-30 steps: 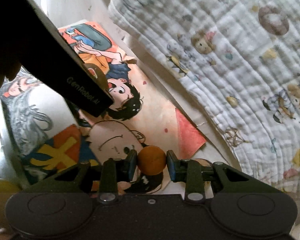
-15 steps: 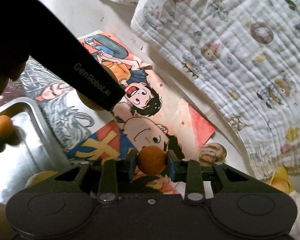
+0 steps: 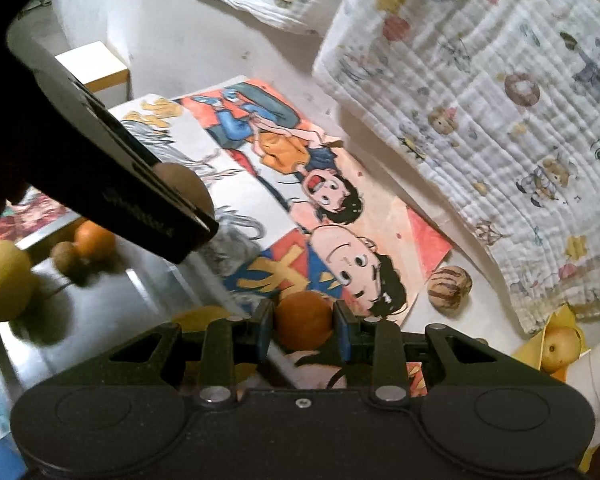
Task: Organize fruits
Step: 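Carry the kiwi and orange over the tray with both tools and lower them, then open both tools to release the kiwi and orange on the tray and withdraw, then move both tools toward the striped fruit and small brown nut beyond the tray, then grasp the striped round fruit with the left tool while the right tool grasps the brown nut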
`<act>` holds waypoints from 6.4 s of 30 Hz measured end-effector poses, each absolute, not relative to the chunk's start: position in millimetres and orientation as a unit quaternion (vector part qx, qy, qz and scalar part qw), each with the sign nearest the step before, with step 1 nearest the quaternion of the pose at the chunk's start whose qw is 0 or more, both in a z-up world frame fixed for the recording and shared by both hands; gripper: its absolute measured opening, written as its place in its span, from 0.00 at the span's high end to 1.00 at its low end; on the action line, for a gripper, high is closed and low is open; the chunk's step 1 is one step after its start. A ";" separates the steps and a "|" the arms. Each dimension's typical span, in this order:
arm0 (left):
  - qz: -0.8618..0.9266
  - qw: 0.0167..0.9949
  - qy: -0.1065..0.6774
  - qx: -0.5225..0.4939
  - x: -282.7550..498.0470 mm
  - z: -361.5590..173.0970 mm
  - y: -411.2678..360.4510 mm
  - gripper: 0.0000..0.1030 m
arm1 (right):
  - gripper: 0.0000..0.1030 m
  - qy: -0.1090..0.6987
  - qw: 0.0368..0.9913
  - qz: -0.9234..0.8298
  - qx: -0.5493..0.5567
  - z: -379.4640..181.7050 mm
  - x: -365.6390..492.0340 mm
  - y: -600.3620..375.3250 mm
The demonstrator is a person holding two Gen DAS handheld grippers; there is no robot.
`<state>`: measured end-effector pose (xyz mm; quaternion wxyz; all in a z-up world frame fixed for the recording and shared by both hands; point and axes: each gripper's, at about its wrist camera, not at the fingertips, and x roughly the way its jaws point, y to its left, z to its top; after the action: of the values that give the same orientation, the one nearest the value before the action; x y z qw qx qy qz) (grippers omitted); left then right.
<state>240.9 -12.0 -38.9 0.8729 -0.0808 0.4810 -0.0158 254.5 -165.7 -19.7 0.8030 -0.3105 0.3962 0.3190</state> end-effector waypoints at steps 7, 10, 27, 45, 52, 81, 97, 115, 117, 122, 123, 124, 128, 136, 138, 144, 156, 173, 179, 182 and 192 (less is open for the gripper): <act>-0.020 0.866 0.494 -0.079 212.6 -41.7 -11.3 0.35 | 0.67 0.401 0.799 0.330 -0.302 -8.4 216.7 -164.1; -0.025 0.863 0.500 -0.070 204.6 -44.1 -13.9 0.35 | 0.67 0.417 0.797 0.333 -0.284 -9.3 204.0 -164.4; -0.053 0.852 0.521 -0.014 198.6 -51.7 -28.0 0.35 | 0.67 0.471 0.782 0.329 -0.243 -25.5 190.8 -165.6; -0.051 0.849 0.526 -0.010 215.3 -59.2 -22.8 0.35 | 0.67 0.485 0.775 0.331 -0.233 -34.7 201.8 -162.0; -0.062 0.844 0.533 0.002 216.6 -60.7 -24.5 0.34 | 0.66 0.488 0.774 0.328 -0.233 -36.2 203.6 -161.0; -0.043 0.866 0.497 -0.029 116.8 -6.7 28.4 0.01 | 0.07 0.482 0.816 0.264 -0.181 19.2 128.1 -174.7; -0.091 0.855 0.507 0.064 58.3 -27.1 3.2 0.01 | 0.01 0.543 0.800 0.193 -0.165 1.6 101.8 -200.8; -0.121 0.861 0.487 0.080 106.0 -14.8 -22.9 0.01 | 0.01 0.562 0.806 0.131 -0.132 -2.7 135.7 -233.1; -0.120 0.863 0.484 0.080 116.2 -13.7 -25.7 0.01 | 0.01 0.560 0.808 0.129 -0.130 -2.1 143.1 -235.4; -0.119 0.865 0.482 0.078 145.5 -11.7 -34.0 0.01 | 0.01 0.552 0.816 0.121 -0.119 -0.9 166.1 -244.5; -0.119 0.866 0.480 0.079 152.2 -11.6 -35.9 0.01 | 0.01 0.549 0.820 0.117 -0.115 -0.3 171.2 -246.9; -0.120 0.867 0.477 0.080 159.5 -11.9 -38.0 0.01 | 0.01 0.545 0.824 0.113 -0.111 0.3 176.0 -249.1; -0.114 0.870 0.473 0.078 191.8 -15.6 -44.9 0.01 | 0.01 0.527 0.839 0.095 -0.097 3.4 198.2 -260.3; -0.111 0.874 0.468 0.067 263.3 -25.5 -63.0 0.01 | 0.01 0.500 0.863 0.057 -0.048 -3.1 255.7 -285.3; -0.115 0.876 0.464 0.067 282.5 -28.9 -69.5 0.01 | 0.01 0.495 0.867 0.045 -0.030 -8.7 271.2 -290.3; -0.129 0.876 0.460 0.067 339.2 -41.4 -89.8 0.01 | 0.06 0.480 0.877 0.013 0.011 -31.9 307.3 -293.2; -0.179 0.863 0.472 0.006 418.1 -60.7 -124.2 0.01 | 0.32 0.457 0.887 -0.055 -0.021 -76.7 364.4 -280.4; -0.196 0.830 0.516 -0.078 465.7 -96.6 -146.2 0.23 | 0.52 0.443 0.892 -0.088 0.010 -101.0 400.4 -288.7; -0.207 0.823 0.524 -0.076 474.2 -105.6 -161.6 0.34 | 0.55 0.433 0.896 -0.095 0.031 -110.0 408.4 -292.9; -0.209 0.820 0.528 -0.073 477.9 -109.4 -167.0 0.40 | 0.58 0.431 0.895 -0.102 0.043 -114.4 412.0 -293.8; -0.230 0.813 0.532 -0.056 492.3 -108.8 -178.9 0.52 | 0.65 0.422 0.897 -0.112 0.067 -129.9 430.6 -303.8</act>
<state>492.3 -178.9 -108.8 0.8130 -0.0559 0.5320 -0.2298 430.6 -303.8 -129.9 0.8969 0.0672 0.4225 -0.1118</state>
